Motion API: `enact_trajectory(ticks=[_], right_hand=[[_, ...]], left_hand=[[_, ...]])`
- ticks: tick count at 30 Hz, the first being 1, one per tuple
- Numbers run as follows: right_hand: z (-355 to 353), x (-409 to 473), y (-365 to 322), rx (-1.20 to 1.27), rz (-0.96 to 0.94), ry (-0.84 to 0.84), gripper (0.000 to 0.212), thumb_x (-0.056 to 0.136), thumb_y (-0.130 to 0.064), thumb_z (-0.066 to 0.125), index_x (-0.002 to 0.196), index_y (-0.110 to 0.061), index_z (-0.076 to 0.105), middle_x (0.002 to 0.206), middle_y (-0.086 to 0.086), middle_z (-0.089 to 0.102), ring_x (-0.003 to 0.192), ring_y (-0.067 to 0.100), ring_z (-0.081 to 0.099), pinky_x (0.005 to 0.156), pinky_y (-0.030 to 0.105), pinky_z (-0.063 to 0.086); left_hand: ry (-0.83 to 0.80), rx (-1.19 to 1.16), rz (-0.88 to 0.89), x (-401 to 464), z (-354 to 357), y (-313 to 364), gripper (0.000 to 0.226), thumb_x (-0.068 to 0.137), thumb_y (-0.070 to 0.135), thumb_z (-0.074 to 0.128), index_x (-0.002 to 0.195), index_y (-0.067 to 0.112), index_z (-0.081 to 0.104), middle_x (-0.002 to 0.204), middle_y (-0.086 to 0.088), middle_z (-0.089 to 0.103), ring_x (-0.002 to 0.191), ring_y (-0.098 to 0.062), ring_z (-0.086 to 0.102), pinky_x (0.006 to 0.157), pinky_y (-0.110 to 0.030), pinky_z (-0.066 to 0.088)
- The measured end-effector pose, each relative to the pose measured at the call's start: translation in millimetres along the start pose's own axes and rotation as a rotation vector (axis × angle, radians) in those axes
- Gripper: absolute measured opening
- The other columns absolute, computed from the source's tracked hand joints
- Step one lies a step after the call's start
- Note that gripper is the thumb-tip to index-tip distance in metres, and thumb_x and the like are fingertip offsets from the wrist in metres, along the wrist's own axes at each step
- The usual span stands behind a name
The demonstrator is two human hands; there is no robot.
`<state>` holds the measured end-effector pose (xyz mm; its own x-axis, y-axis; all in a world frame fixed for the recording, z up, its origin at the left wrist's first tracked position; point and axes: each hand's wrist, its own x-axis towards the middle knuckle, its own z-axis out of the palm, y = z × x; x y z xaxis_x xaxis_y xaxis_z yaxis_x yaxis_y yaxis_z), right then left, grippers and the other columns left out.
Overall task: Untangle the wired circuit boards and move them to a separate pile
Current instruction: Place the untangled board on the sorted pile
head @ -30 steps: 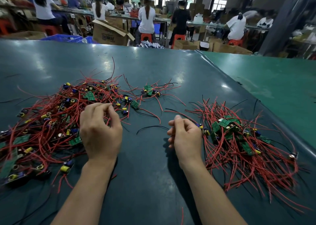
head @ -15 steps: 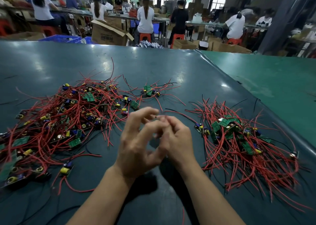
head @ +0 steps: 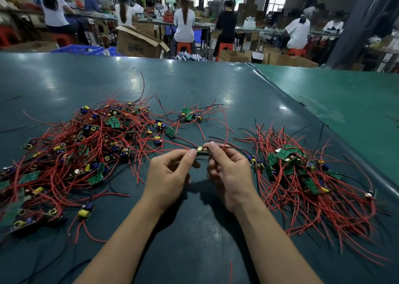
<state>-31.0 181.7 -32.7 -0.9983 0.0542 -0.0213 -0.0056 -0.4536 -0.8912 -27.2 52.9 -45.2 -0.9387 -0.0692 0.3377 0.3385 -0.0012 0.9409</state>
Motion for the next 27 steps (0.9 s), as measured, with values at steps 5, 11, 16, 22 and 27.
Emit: enact_trajectory(ticks=[5,11,16,22,27], right_hand=[[1.9,-3.1,-0.1,-0.051,0.004,-0.039,0.018,0.07,-0.026,0.075,0.081,-0.013,0.078,0.06,-0.005,0.062,0.047,0.006,0.048,0.04,0.017,0.035],[-0.1,0.5,1.3,0.004,0.126,0.016,0.015,0.089,-0.024,0.067,0.083,-0.01,0.071,0.066,0.0,0.065,0.05,0.008,0.056,0.043,0.017,0.042],[0.7,0.2,4.8,-0.15,0.064,0.008,0.017,0.09,-0.024,0.066,0.086,-0.011,0.077,0.073,0.002,0.07,0.06,0.008,0.06,0.047,0.017,0.043],[1.1,-0.6,2.9,-0.211,0.088,0.007,0.024,0.095,-0.022,0.06,0.08,-0.013,0.077,0.072,0.004,0.069,0.06,0.012,0.057,0.043,0.019,0.038],[-7.8,9.0,-5.6,0.097,0.042,0.209,0.016,0.092,-0.011,0.063,0.08,-0.008,0.072,0.058,-0.008,0.054,0.041,0.003,0.038,0.032,0.014,0.024]], left_hand=[[-0.038,-0.094,-0.071,3.2,-4.9,5.9,0.017,0.077,0.029,0.069,0.086,0.015,0.073,0.073,-0.003,0.073,0.049,-0.014,0.057,0.047,-0.021,0.047],[-0.056,-0.131,-0.082,3.1,-5.7,6.0,0.018,0.073,0.008,0.077,0.09,0.009,0.07,0.074,0.001,0.073,0.058,-0.008,0.063,0.053,-0.014,0.046],[-0.116,-0.042,-0.057,0.9,-6.2,3.6,0.018,0.077,0.006,0.077,0.093,0.012,0.072,0.087,0.0,0.075,0.069,-0.007,0.067,0.059,-0.015,0.049],[-0.105,-0.041,-0.075,-0.5,-6.1,5.0,0.012,0.073,0.006,0.08,0.084,0.008,0.075,0.076,-0.003,0.076,0.068,-0.006,0.069,0.061,-0.014,0.05],[-0.055,-0.112,-0.116,2.5,-7.0,7.2,0.005,0.076,-0.001,0.075,0.075,0.002,0.071,0.059,-0.001,0.067,0.052,-0.007,0.057,0.054,-0.014,0.046]])
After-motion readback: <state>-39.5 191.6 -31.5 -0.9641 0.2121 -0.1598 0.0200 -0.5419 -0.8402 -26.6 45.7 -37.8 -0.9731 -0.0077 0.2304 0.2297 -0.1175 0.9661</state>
